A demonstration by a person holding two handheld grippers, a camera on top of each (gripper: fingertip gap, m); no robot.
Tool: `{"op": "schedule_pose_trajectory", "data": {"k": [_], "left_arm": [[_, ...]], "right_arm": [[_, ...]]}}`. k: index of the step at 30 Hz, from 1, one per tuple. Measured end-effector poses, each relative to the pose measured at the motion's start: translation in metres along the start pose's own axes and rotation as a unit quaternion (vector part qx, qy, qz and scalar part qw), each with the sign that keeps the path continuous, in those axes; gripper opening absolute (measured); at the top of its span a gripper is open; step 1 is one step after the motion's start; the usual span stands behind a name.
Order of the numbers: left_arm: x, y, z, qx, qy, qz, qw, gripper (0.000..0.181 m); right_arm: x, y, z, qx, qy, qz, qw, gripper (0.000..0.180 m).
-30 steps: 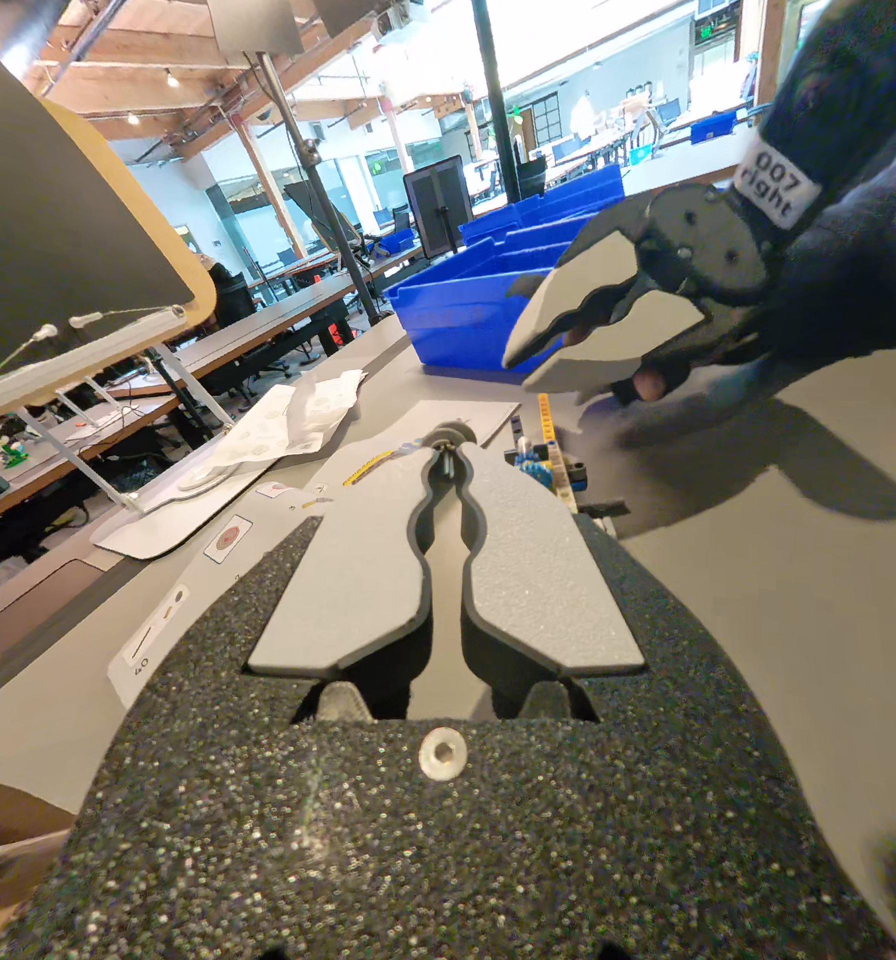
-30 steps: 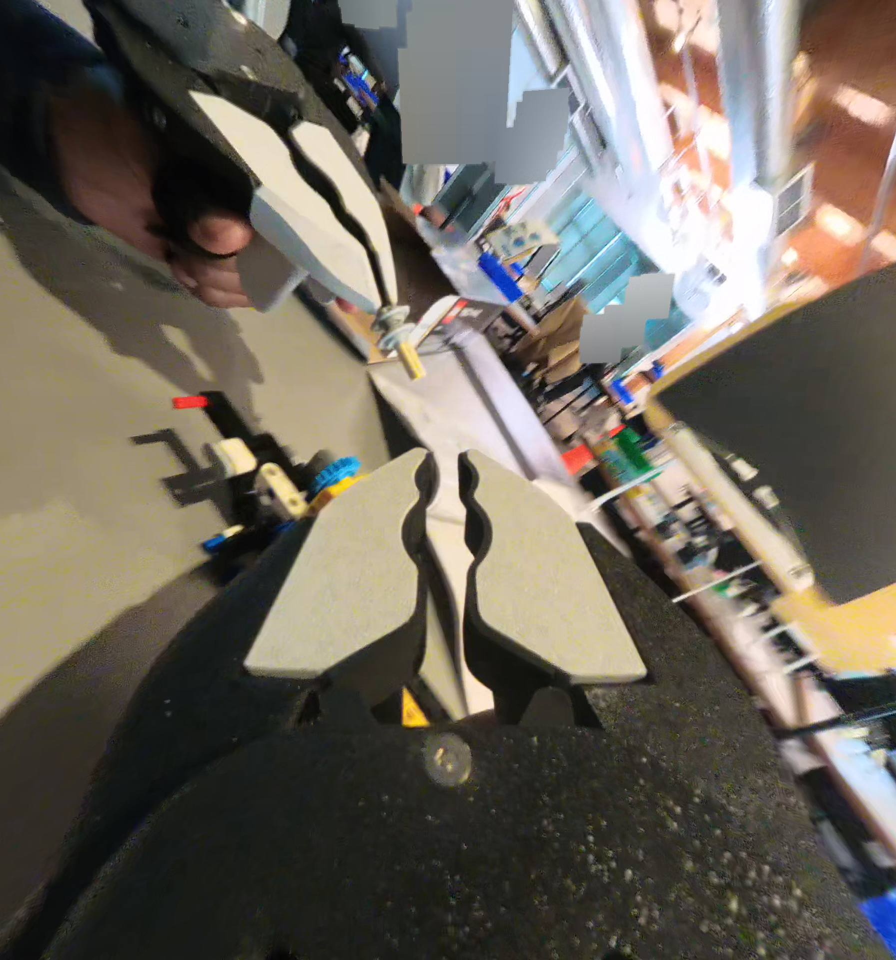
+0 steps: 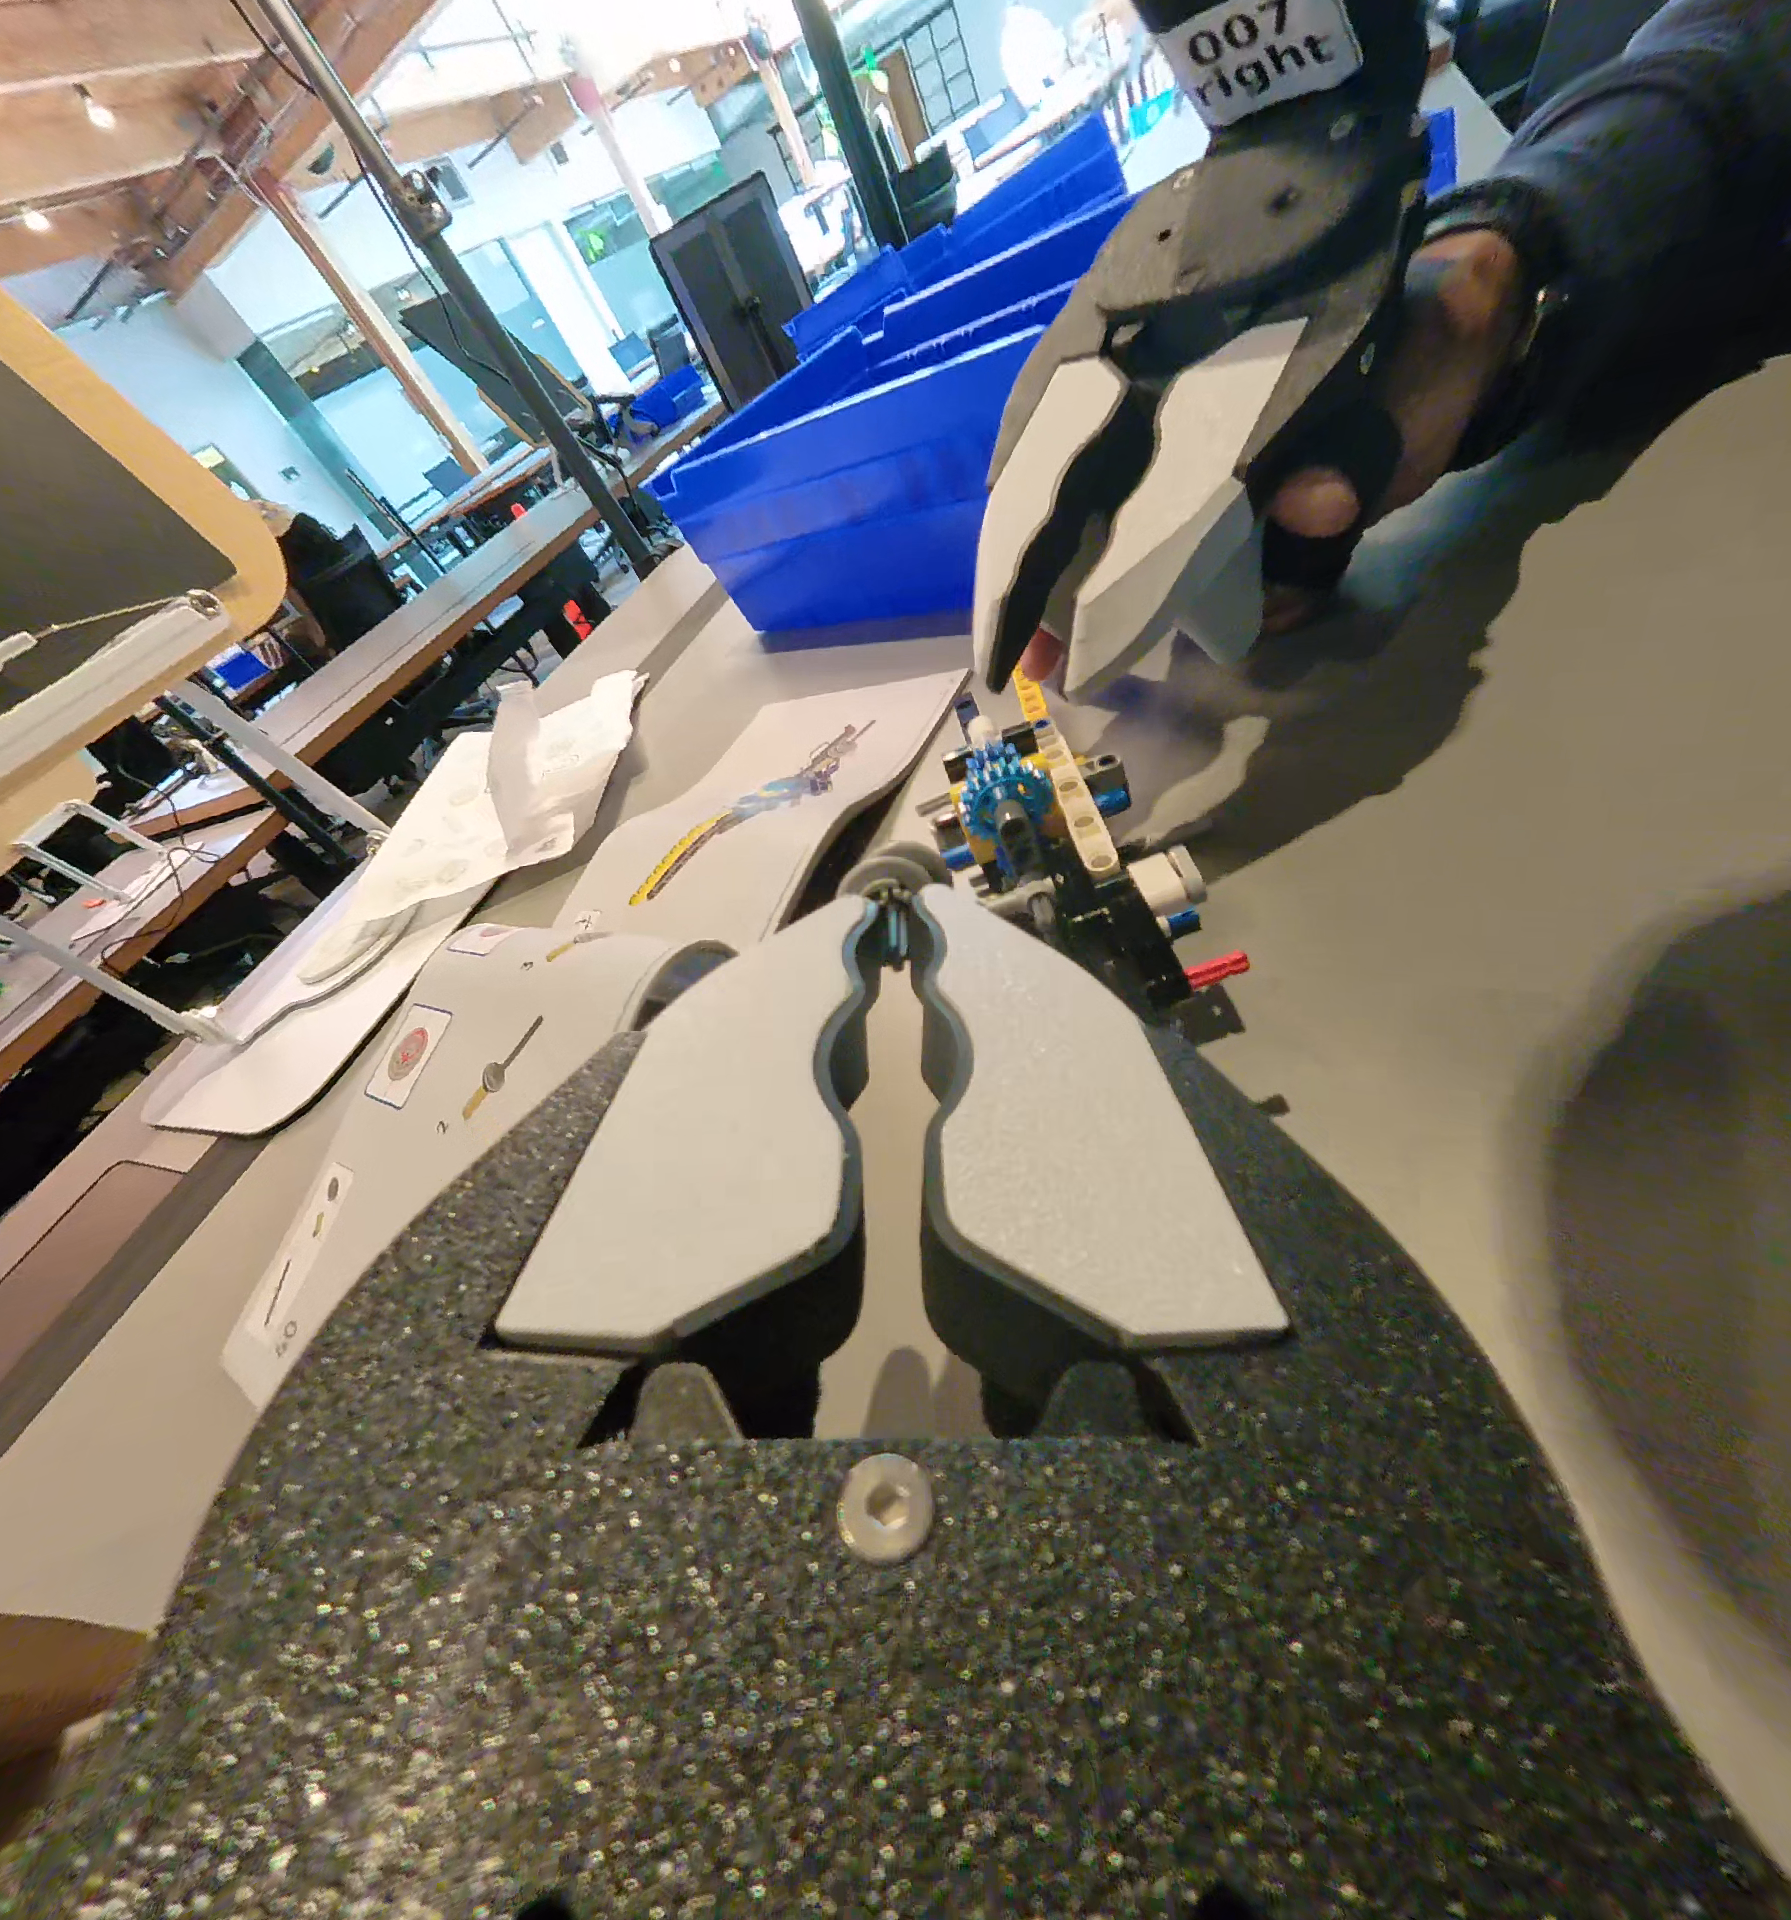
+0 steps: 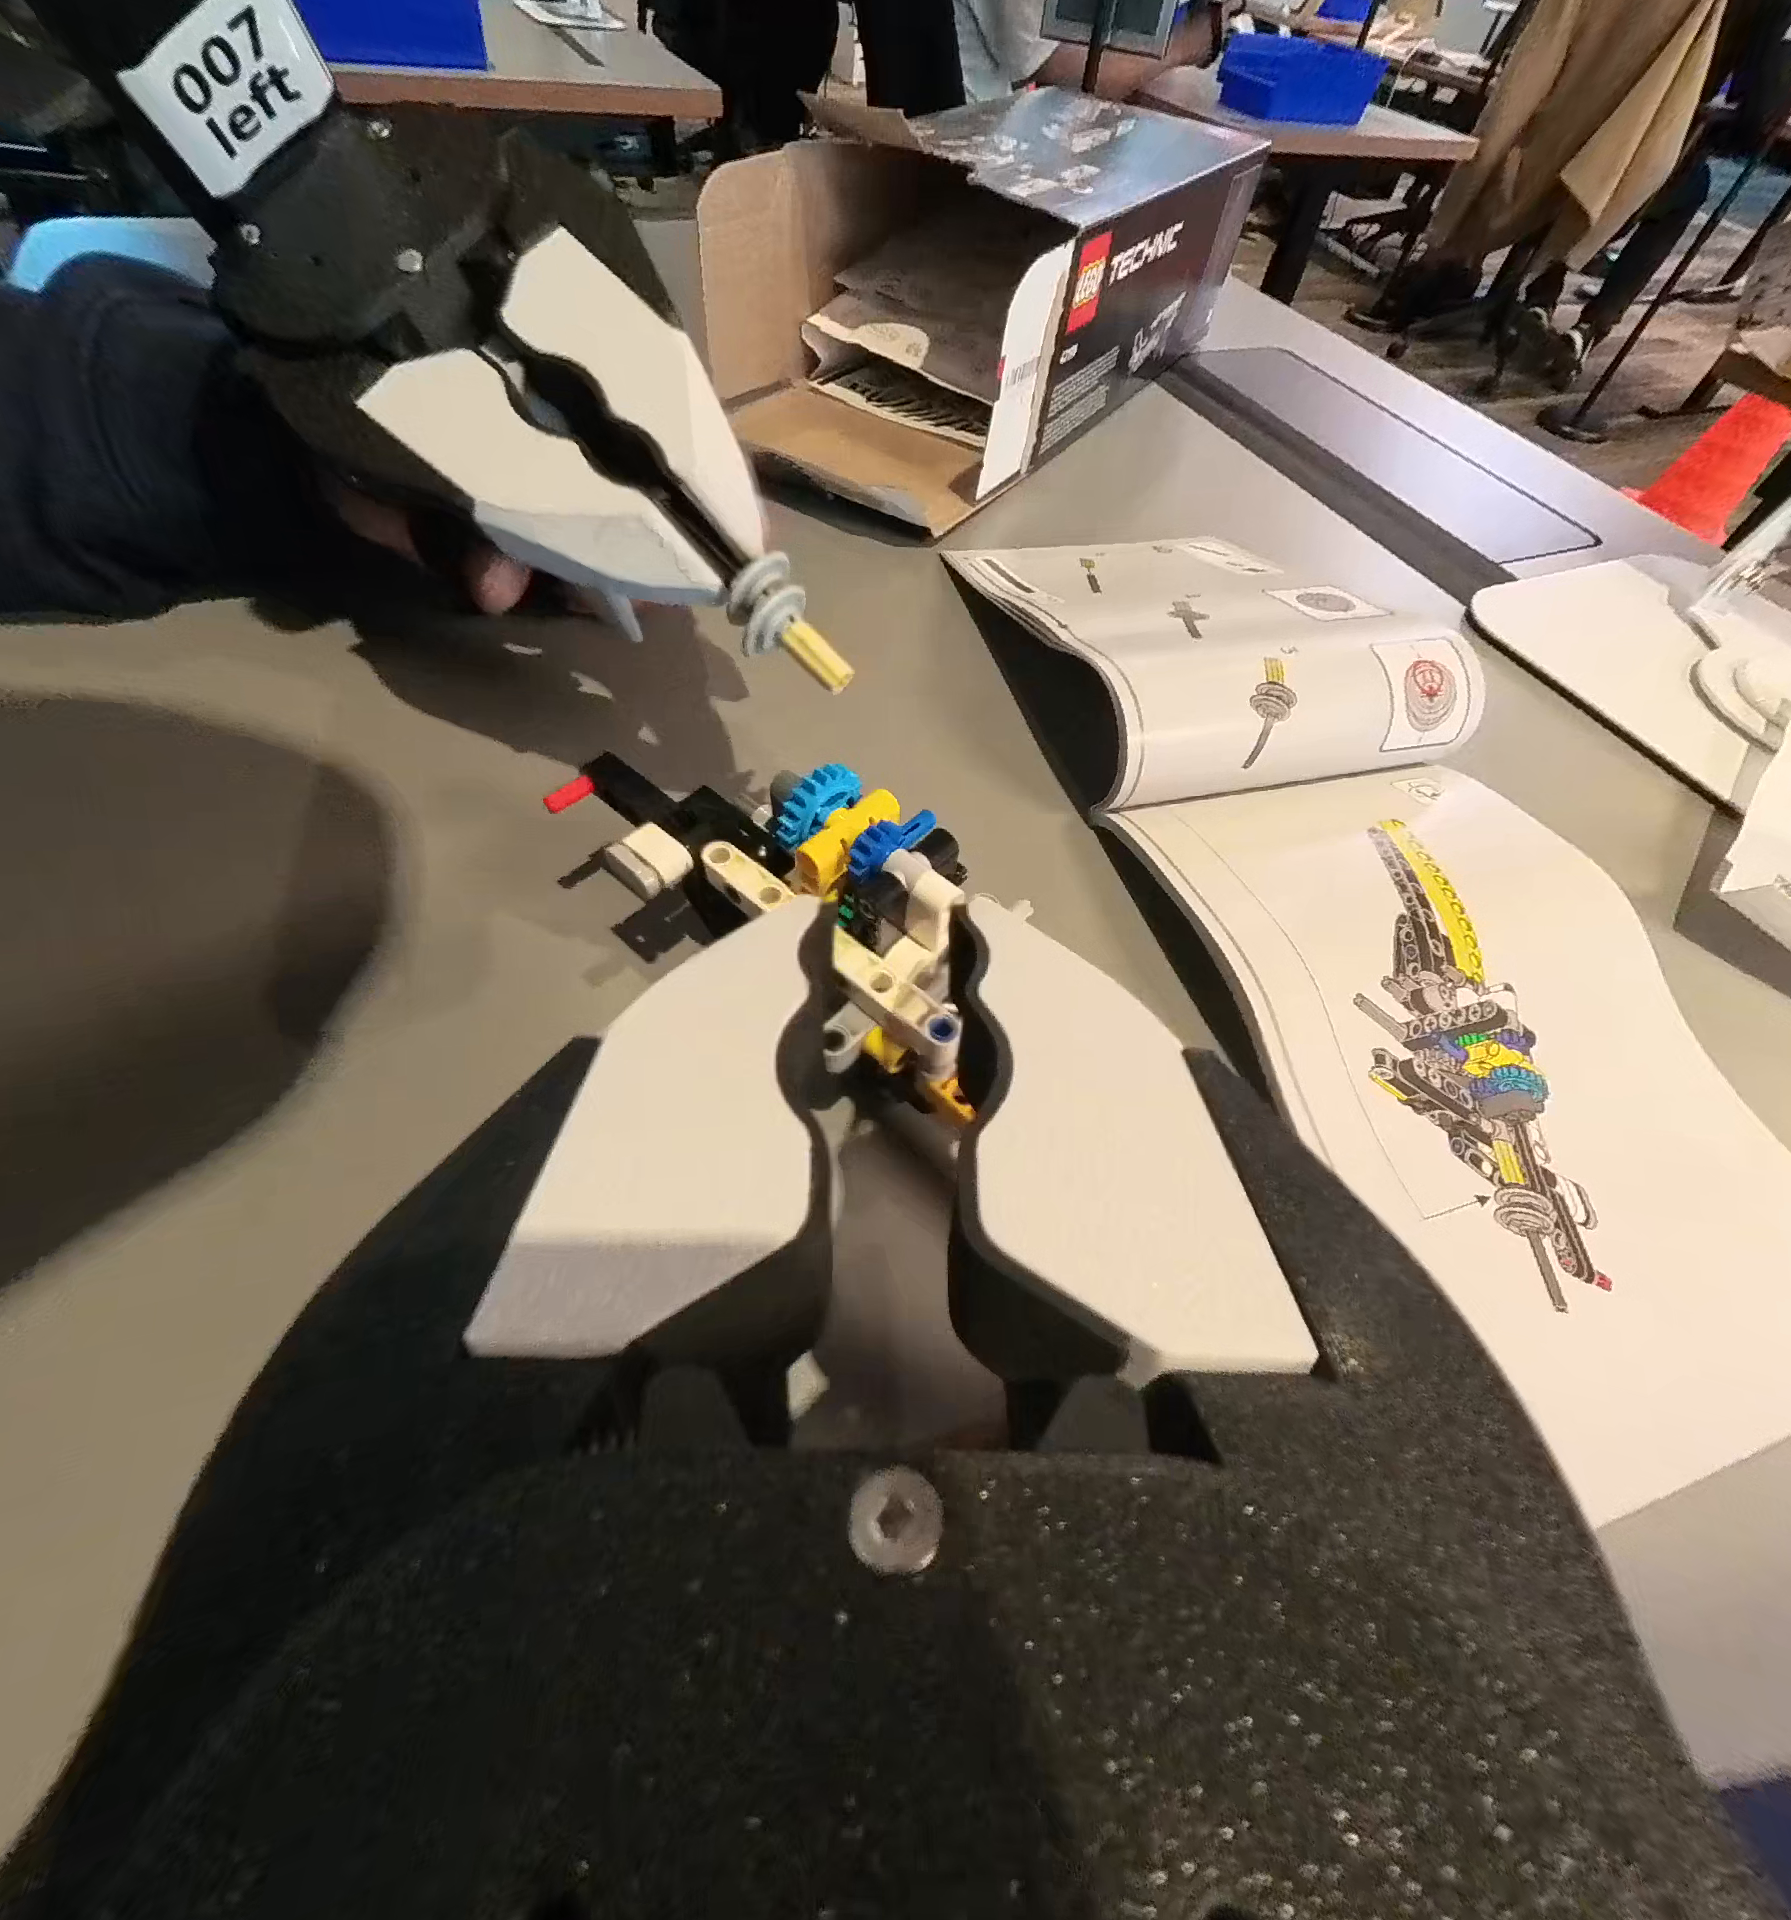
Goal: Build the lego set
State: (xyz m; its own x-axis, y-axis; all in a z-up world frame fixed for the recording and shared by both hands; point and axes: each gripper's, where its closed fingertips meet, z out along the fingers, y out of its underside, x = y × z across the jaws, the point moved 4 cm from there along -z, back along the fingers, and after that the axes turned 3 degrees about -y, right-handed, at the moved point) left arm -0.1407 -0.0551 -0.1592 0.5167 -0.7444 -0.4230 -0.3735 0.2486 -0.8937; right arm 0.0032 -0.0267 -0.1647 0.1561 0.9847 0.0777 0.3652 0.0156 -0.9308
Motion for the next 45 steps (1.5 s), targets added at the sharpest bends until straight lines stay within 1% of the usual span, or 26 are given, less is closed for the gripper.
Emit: {"op": "schedule_pose_trajectory", "data": {"k": [4,8,15,25,35,45], "left_arm": [[0.005,0.003,-0.002,-0.015,0.018,0.008,1.000,0.004],[0.009,0.004,-0.001,-0.020,0.036,0.014,0.999,0.004],[0.015,0.005,-0.003,-0.024,0.058,0.030,0.998,0.004],[0.021,0.007,-0.006,-0.028,0.082,0.042,0.995,0.004],[0.022,0.008,-0.004,-0.033,0.078,0.051,0.995,0.004],[0.020,0.007,-0.001,-0.019,0.062,0.062,0.996,0.004]], "right_arm": [[-0.001,0.000,0.005,-0.009,-0.009,0.007,1.000,0.023],[0.002,0.002,0.009,-0.023,-0.002,0.009,1.000,0.026],[0.007,0.006,0.012,-0.043,0.007,0.017,0.999,0.026],[0.007,0.009,0.013,-0.060,-0.001,0.026,0.998,0.025],[0.005,0.010,0.015,-0.065,-0.002,0.022,0.998,0.023],[0.006,0.010,0.014,-0.065,0.000,0.025,0.998,0.022]]}}
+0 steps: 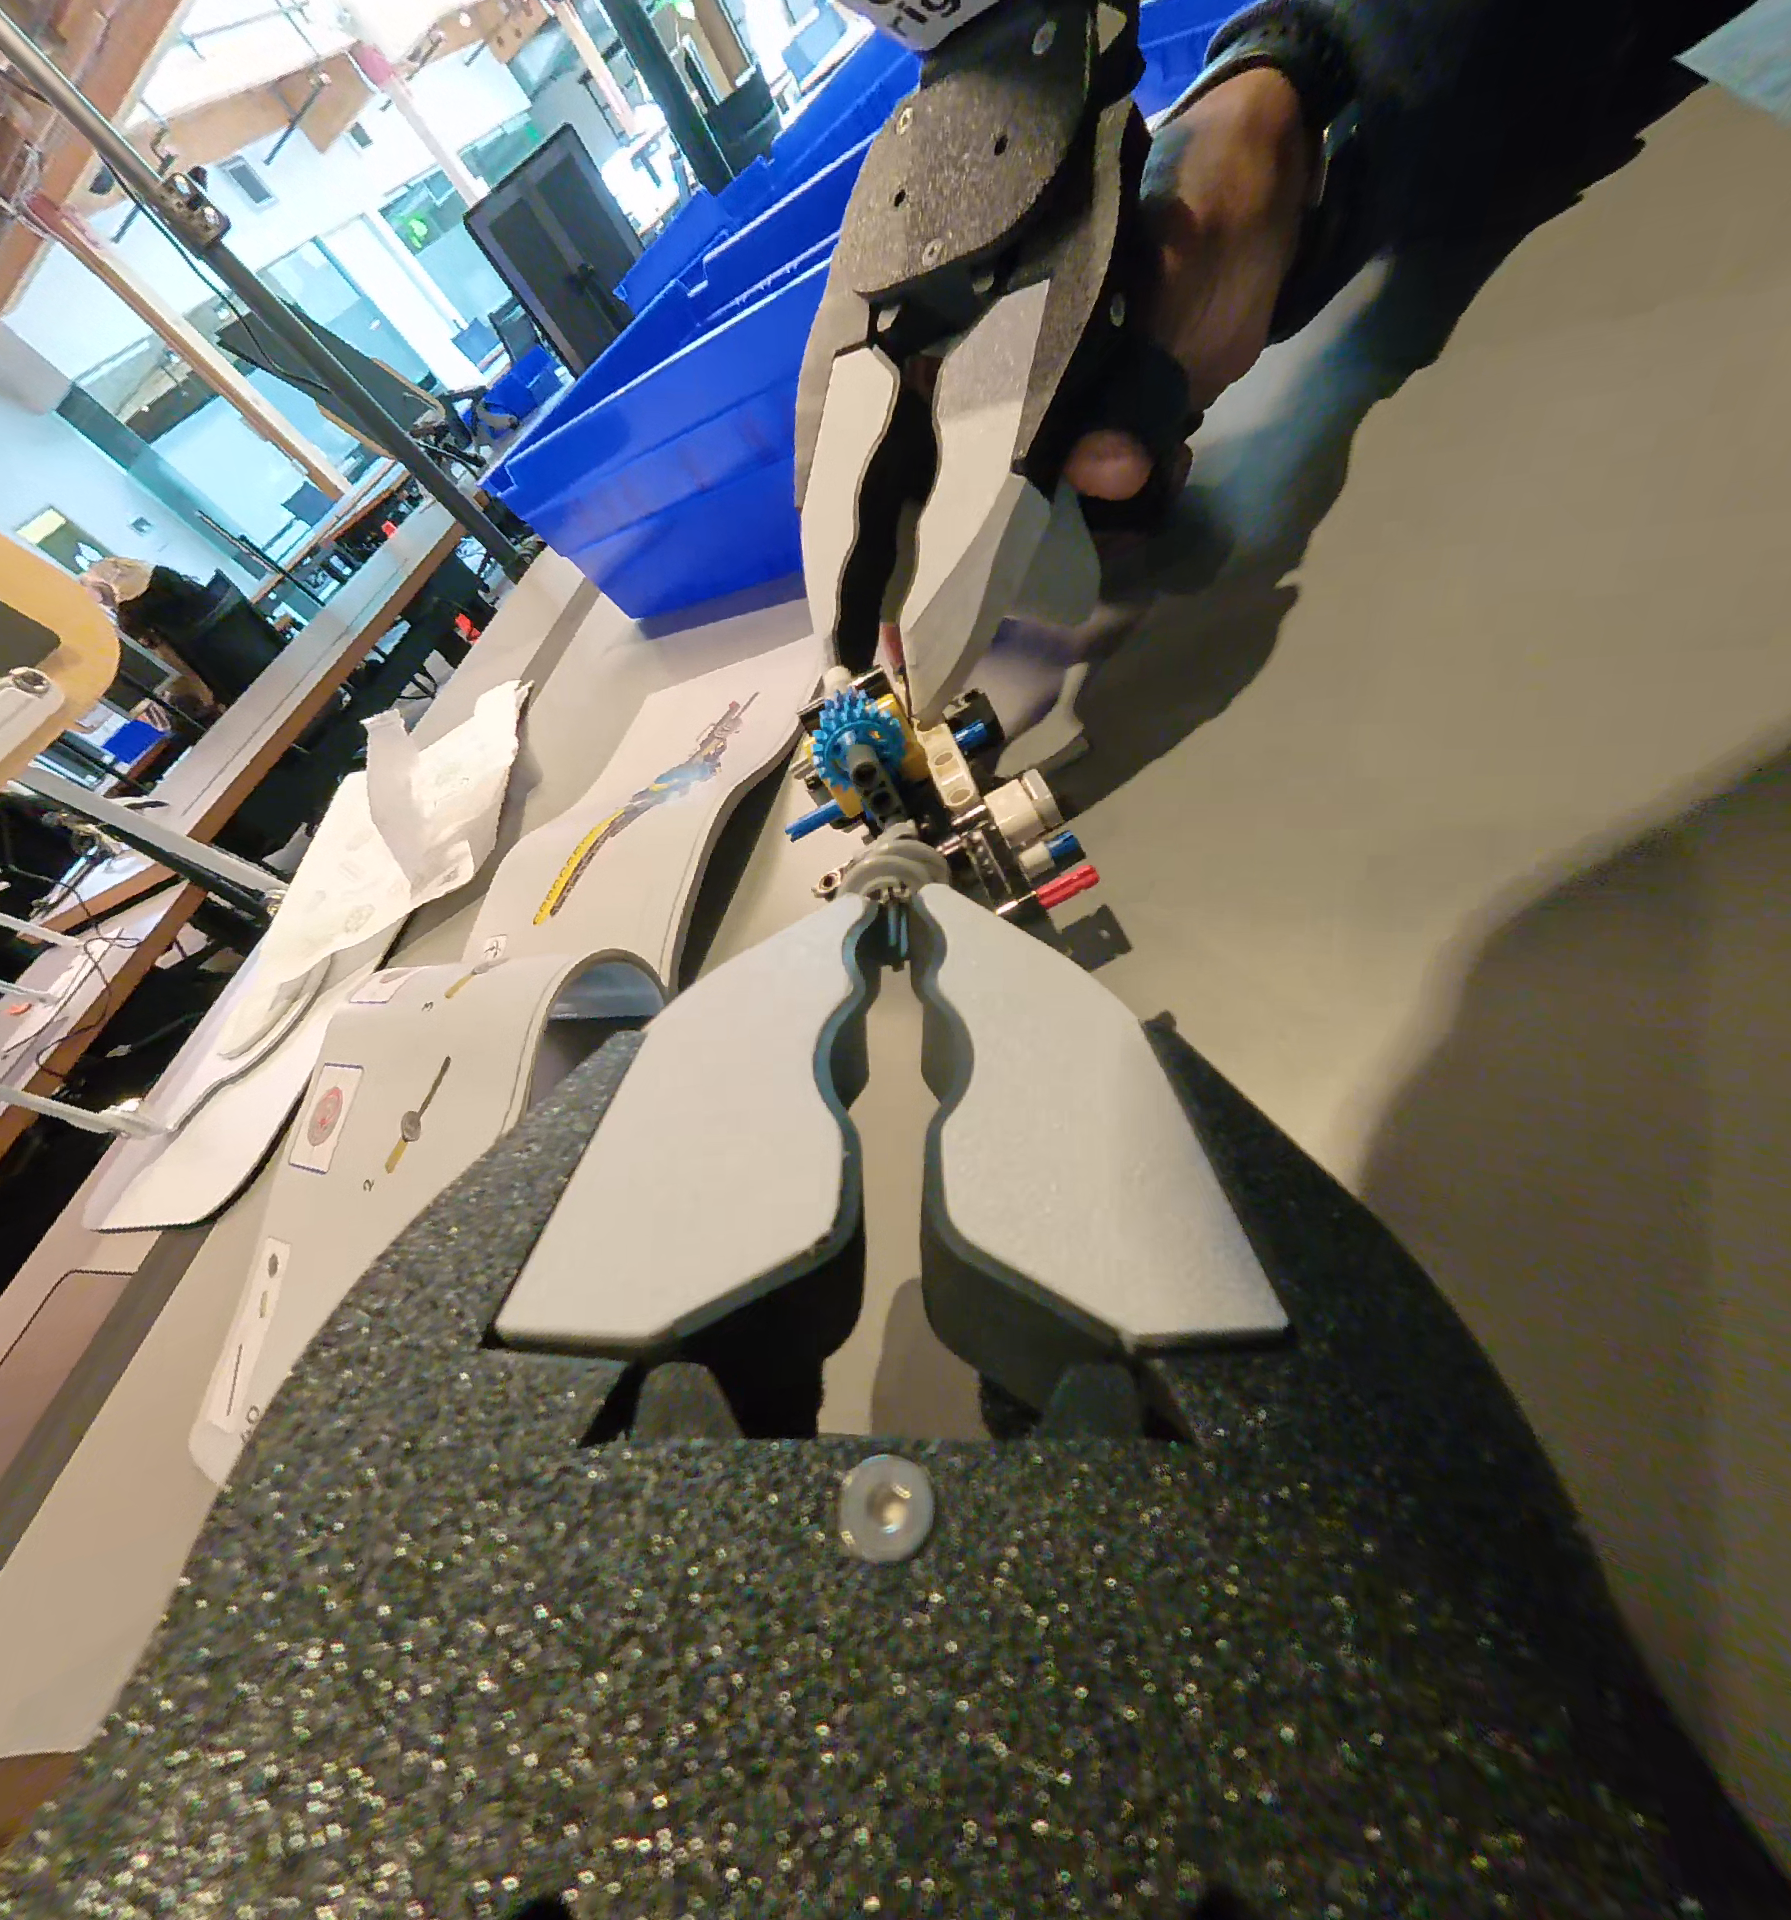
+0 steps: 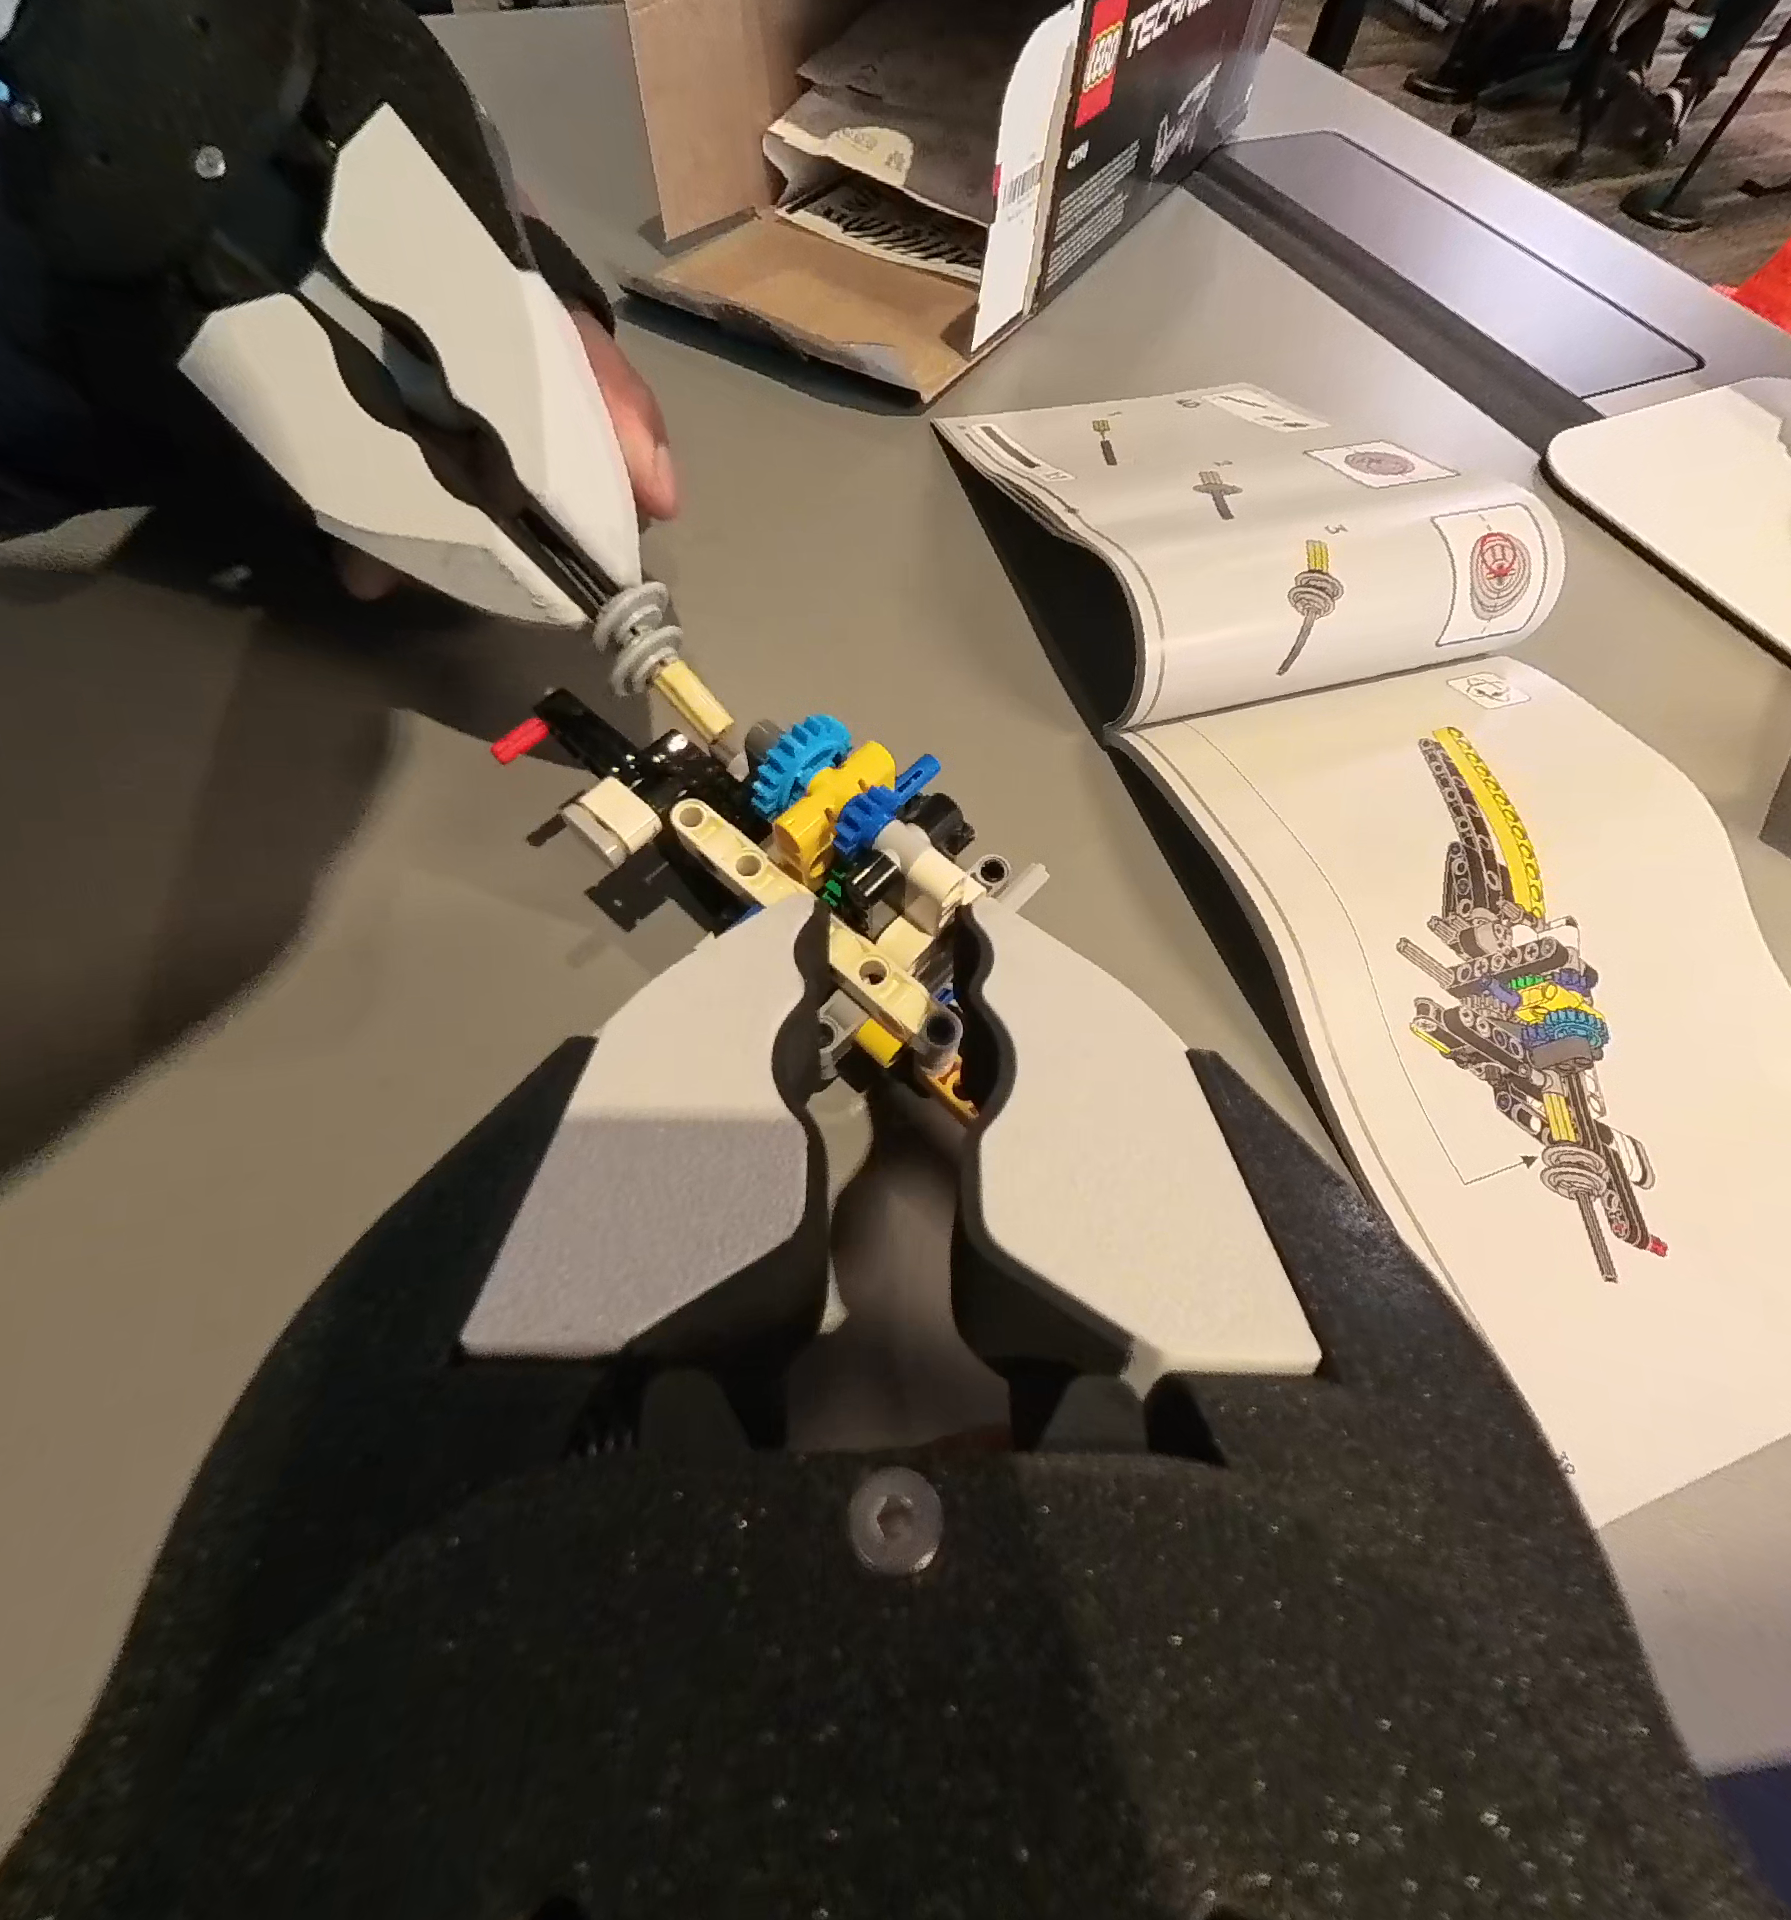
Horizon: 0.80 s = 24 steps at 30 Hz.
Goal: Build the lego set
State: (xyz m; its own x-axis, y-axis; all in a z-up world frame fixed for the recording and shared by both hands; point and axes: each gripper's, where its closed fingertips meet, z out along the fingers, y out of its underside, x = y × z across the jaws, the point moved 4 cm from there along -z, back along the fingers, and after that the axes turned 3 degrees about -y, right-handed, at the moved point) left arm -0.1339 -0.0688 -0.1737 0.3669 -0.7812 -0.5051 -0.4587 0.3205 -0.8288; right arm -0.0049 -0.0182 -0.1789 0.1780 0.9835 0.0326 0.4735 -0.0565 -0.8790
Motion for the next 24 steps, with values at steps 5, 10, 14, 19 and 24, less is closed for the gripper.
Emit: {"op": "schedule_pose_trajectory", "data": {"k": [5,10,14,19,24], "left_arm": [[0.0003,0.0008,0.0010,-0.004,0.006,0.000,1.000,0.004],[0.0019,0.0004,0.0002,0.000,0.016,0.000,1.000,0.004],[0.0016,0.0004,0.0002,0.000,0.016,-0.001,1.000,0.005],[0.0029,0.0012,0.0011,-0.005,0.018,0.004,1.000,0.004],[0.0029,0.0015,0.0018,-0.007,0.016,0.006,1.000,0.004]], "right_arm": [[0.0004,0.0003,-0.0009,-0.001,0.000,0.002,1.000,0.022],[-0.0007,0.0000,-0.0025,0.002,0.012,-0.017,1.000,0.023],[0.0034,0.0004,-0.0063,0.000,0.023,-0.017,1.000,0.022],[-0.0001,-0.0020,-0.0065,0.004,0.011,-0.009,1.000,0.020],[-0.0027,0.0002,-0.0034,-0.003,0.007,-0.007,1.000,0.018]]}}
